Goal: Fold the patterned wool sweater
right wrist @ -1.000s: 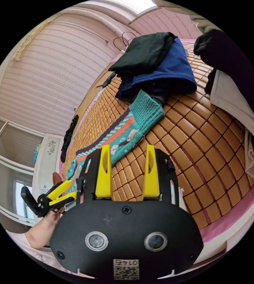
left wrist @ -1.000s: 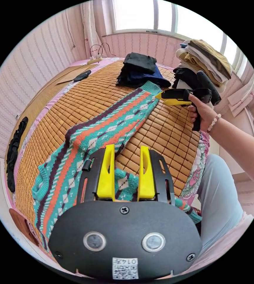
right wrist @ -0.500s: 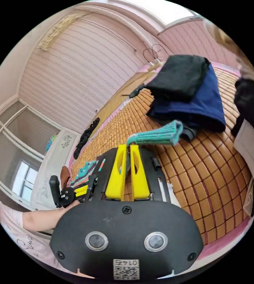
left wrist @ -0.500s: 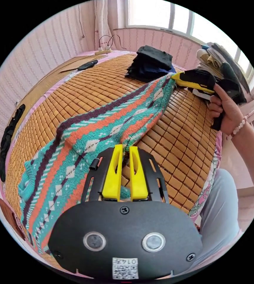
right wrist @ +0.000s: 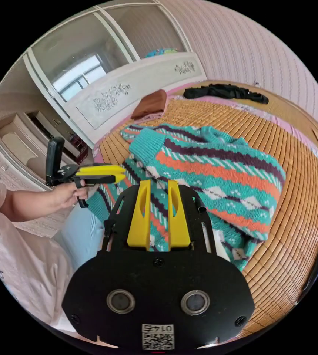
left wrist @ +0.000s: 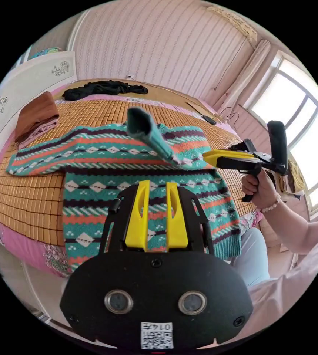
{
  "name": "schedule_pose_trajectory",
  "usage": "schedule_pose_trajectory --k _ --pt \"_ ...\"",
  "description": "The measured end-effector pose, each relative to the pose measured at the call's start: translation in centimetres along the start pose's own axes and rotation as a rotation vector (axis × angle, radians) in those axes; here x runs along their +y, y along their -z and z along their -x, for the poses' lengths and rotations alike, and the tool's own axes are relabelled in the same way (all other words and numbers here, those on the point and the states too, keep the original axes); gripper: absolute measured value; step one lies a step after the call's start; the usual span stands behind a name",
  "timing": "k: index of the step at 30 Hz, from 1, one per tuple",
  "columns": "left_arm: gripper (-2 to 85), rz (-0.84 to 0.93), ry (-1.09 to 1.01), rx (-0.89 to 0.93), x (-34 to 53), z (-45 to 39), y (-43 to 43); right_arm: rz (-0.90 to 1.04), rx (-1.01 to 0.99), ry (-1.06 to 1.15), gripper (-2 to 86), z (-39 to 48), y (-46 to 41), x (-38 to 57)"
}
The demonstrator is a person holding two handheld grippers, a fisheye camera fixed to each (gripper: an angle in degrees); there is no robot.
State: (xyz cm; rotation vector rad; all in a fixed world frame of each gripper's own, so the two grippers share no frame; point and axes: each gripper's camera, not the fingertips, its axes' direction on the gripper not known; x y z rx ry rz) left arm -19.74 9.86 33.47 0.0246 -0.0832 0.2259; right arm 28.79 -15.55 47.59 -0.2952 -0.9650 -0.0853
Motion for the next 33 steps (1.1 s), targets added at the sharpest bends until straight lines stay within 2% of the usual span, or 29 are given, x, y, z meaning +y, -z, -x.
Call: schedule_pose_trajectory --k 3,7,13,14,17,19,21,23,28,31,33 --pt "7.8 0.062 0.13 -0.027 3.0 5.1 1.0 0.084 -0.053 -0.083 7.1 0.8 -3.8 1.3" --pt "8.4 -0.006 0.262 0.065 3.1 8.7 0.5 0.136 -0.022 -0.135 5.3 1.6 -5.3 0.6" --pt "8.9 -0.038 0.275 0.169 -0.4 10.0 -3.5 0.216 0.012 -0.11 5.3 4.0 -7.9 -2.2" --pt "8.8 -0.022 0.274 0.186 -0.7 10.0 -4.1 0.236 0.022 -0.089 5.7 4.7 -8.6 -3.1" --pt "7.3 0.248 0.208 0.178 -1.5 9.5 -9.2 0.289 0.04 -0.041 8.6 6.5 -11.0 -6.0" --pt "5.6 0.17 0.122 0.094 -0.8 9.2 -8.9 0.309 0.051 -0.016 10.2 7.5 -12.5 -8.1" --pt "4.9 0.151 0.134 0.133 -0.5 10.2 -7.9 0.319 0.056 0.017 10.9 8.7 -13.7 -10.5" --pt "4.8 0.051 0.164 0.137 0.1 12.1 -5.5 0.31 0.085 0.09 11.2 10.9 -15.1 -14.0" --pt "6.9 -0.228 0.409 0.05 1.8 24.1 0.5 0.339 0.113 0.287 9.5 16.3 -20.3 -21.6" --pt "10.6 -0.236 0.511 0.023 1.0 30.3 1.1 0.306 0.167 0.363 6.7 19.7 -24.4 -26.1" --pt "11.9 -0.246 0.588 0.014 0.5 33.6 1.3 0.317 0.212 0.375 7.9 21.3 -27.1 -28.4"
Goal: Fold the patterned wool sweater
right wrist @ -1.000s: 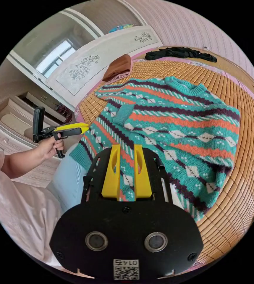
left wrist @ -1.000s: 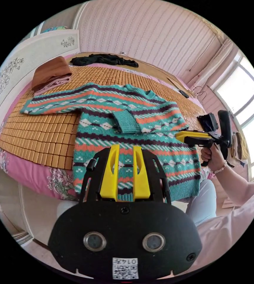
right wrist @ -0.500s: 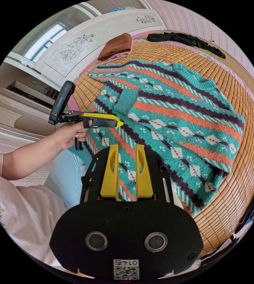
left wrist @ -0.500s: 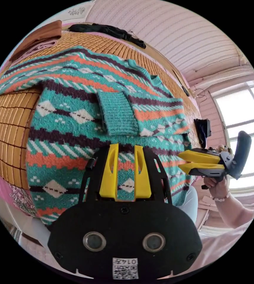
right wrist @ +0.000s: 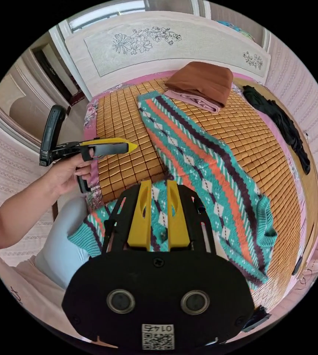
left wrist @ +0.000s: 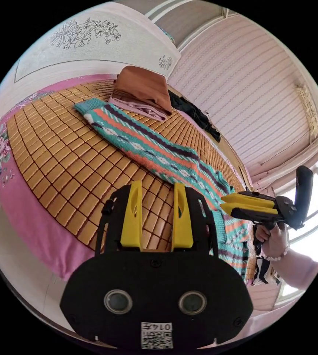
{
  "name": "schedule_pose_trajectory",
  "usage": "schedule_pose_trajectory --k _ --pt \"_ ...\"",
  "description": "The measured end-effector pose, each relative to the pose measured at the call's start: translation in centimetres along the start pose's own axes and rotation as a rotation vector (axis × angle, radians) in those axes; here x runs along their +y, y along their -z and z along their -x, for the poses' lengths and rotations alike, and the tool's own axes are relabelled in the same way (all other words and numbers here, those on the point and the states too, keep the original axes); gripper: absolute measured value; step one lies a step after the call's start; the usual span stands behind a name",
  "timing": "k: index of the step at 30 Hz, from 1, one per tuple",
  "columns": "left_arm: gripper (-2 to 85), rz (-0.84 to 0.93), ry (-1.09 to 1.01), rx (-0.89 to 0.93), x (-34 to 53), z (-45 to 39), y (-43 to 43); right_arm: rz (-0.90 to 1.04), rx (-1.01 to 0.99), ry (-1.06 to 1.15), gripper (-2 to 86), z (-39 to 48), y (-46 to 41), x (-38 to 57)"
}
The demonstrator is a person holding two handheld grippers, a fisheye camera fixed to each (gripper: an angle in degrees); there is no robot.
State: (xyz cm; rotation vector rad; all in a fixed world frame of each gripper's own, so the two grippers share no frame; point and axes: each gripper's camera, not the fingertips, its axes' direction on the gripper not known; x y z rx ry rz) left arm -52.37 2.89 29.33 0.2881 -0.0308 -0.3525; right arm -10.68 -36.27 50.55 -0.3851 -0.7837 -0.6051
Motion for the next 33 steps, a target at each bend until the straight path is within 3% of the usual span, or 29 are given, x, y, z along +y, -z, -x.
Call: schedule_pose_trajectory --k 4,10,14,17,20,24,28,33 --pt "12.1 -0.103 0.077 -0.06 -5.2 3.9 0.3 0.182 0.052 -0.009 13.3 0.7 -4.7 -5.5" --pt "11.9 0.069 0.103 -0.174 -10.0 6.3 -4.5 0.265 0.118 -0.094 9.3 -1.0 -8.2 -7.0" --pt "8.9 0.057 0.021 -0.307 -9.8 5.1 -5.3 0.28 0.124 -0.096 8.2 -0.9 -7.9 -7.6" --pt "1.7 0.034 0.079 -0.197 -9.8 5.2 -4.4 0.29 0.177 -0.096 6.3 -0.6 -7.1 -7.6" --pt "0.0 -0.124 0.035 -0.088 -9.6 2.2 -1.4 0.193 0.187 -0.171 5.3 -0.7 -4.9 -6.4" --pt "-0.3 -0.268 -0.363 0.156 -8.1 -10.2 3.0 0.055 0.059 -0.367 5.3 -3.1 -1.6 -3.1" --pt "2.6 -0.169 -0.798 0.364 -1.2 -24.5 2.7 -0.134 -0.17 -0.528 5.4 -6.4 4.1 4.6" --pt "4.9 0.063 -0.872 0.459 6.9 -29.0 -2.7 -0.149 -0.184 -0.645 7.1 -8.4 8.6 18.9"
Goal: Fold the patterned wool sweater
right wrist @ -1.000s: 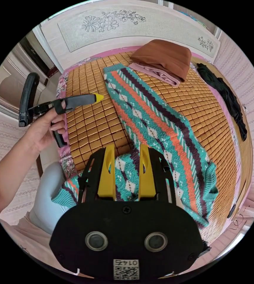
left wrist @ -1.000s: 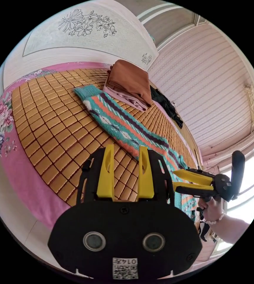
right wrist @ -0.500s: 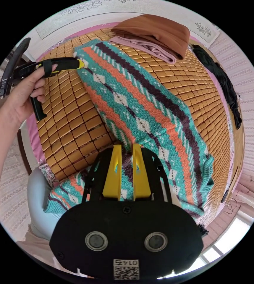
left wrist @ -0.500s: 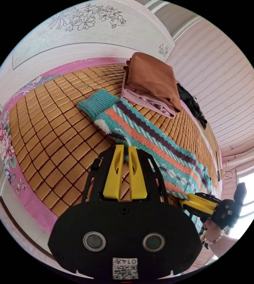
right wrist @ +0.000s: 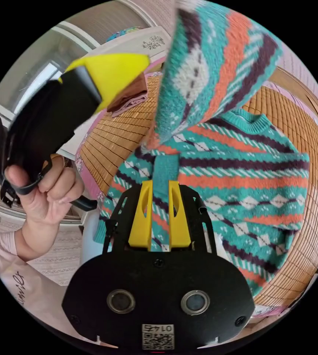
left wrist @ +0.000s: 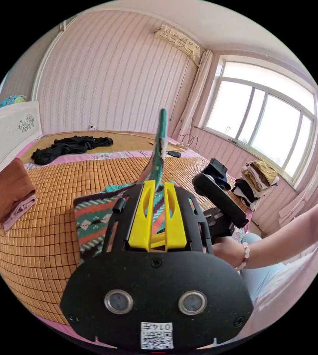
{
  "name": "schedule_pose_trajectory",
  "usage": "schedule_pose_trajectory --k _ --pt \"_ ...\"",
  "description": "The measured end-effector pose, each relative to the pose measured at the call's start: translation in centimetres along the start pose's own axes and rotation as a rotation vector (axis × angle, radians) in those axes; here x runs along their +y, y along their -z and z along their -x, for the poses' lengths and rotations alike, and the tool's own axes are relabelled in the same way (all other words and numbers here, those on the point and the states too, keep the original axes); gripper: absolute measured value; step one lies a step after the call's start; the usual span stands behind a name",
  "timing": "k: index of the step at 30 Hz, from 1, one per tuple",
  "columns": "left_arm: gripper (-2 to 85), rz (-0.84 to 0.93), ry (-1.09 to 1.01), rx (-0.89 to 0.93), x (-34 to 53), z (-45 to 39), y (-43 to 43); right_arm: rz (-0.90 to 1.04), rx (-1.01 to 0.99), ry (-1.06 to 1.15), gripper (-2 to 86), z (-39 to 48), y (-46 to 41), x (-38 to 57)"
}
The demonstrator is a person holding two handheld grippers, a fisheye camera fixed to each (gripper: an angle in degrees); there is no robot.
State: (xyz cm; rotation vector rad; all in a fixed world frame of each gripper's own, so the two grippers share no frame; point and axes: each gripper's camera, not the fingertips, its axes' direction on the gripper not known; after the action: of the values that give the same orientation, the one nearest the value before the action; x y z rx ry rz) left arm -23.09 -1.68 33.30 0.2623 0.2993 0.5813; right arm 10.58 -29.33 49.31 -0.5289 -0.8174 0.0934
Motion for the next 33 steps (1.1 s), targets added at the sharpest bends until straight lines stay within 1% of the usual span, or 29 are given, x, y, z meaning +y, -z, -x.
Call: schedule_pose_trajectory --k 1,3,5,7,10,15,20,25,29,33 --pt "4.9 0.043 0.039 0.053 1.5 -0.2 -1.2 0.042 0.026 -0.038 7.4 -2.3 1.2 2.6" --pt "5.1 0.123 0.088 0.078 3.9 0.0 -2.3 0.095 0.054 -0.087 7.7 -5.3 2.9 6.3" --pt "5.0 0.176 0.133 0.046 5.8 0.9 -2.4 0.144 0.095 -0.13 8.1 -8.5 5.2 10.2" --pt "4.8 0.224 0.198 -0.029 7.1 3.2 -1.7 0.157 0.148 -0.154 8.6 -10.4 6.8 12.1" --pt "5.0 0.224 0.303 -0.105 7.0 6.9 -0.1 0.13 0.183 -0.207 9.7 -13.4 9.6 13.0" --pt "6.6 0.193 0.377 -0.233 4.7 11.9 1.6 -0.02 0.16 -0.274 11.3 -17.4 14.0 11.4" --pt "8.0 0.202 0.393 -0.281 2.0 15.8 0.8 -0.104 0.178 -0.295 13.5 -21.1 17.8 8.0" --pt "10.7 0.222 0.476 -0.246 -1.2 20.7 -2.2 -0.089 0.216 -0.296 16.1 -25.2 20.2 3.9" --pt "11.0 0.239 0.466 -0.29 -3.7 23.4 -4.6 -0.054 0.236 -0.346 16.6 -29.5 21.9 1.0" --pt "13.2 0.324 0.516 -0.282 -5.5 27.2 -7.4 -0.055 0.251 -0.42 16.6 -33.1 23.6 -0.2"
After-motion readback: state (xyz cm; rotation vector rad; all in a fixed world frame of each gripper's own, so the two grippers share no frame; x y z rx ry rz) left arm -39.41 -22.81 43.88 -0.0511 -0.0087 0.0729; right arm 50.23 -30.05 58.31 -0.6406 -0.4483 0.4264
